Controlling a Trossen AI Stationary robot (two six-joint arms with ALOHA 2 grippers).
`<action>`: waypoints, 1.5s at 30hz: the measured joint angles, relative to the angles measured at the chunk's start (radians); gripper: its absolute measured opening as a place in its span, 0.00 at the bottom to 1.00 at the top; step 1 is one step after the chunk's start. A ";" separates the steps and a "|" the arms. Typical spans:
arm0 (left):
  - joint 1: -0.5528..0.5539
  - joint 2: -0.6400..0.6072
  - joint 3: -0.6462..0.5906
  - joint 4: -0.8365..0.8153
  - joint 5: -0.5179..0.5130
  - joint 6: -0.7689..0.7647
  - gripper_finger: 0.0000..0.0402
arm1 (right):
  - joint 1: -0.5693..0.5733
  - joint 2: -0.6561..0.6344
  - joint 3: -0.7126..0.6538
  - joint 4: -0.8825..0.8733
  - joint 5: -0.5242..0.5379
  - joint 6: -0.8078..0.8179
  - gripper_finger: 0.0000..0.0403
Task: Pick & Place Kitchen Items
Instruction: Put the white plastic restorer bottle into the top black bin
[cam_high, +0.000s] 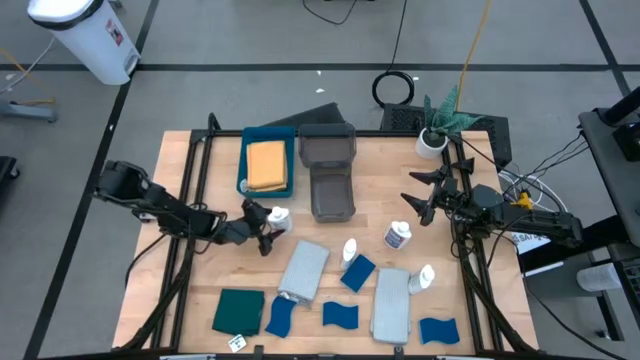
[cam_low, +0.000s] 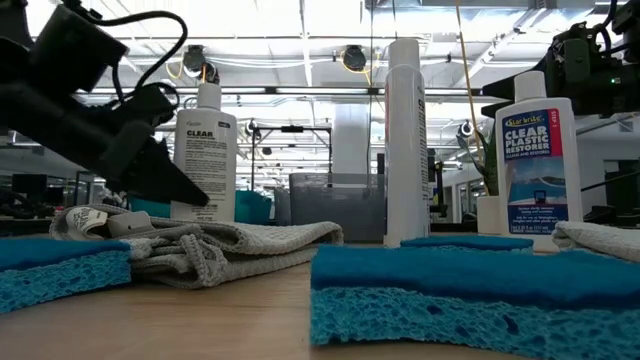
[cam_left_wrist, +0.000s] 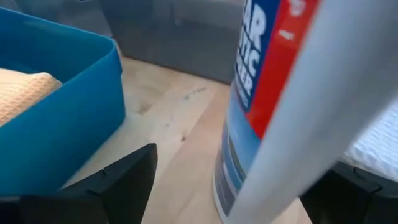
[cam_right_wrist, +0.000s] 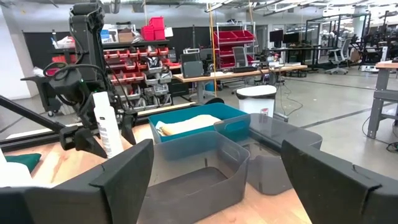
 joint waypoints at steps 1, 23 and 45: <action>0.006 0.011 0.000 0.015 0.000 0.000 0.86 | 0.000 0.000 0.000 0.000 0.000 0.000 0.83; 0.157 0.067 0.001 0.097 0.096 0.045 0.29 | 0.000 0.000 0.000 0.241 0.000 0.116 0.83; 0.284 0.069 0.441 -0.401 0.311 0.306 0.29 | 0.000 0.269 0.141 0.362 0.000 0.062 0.83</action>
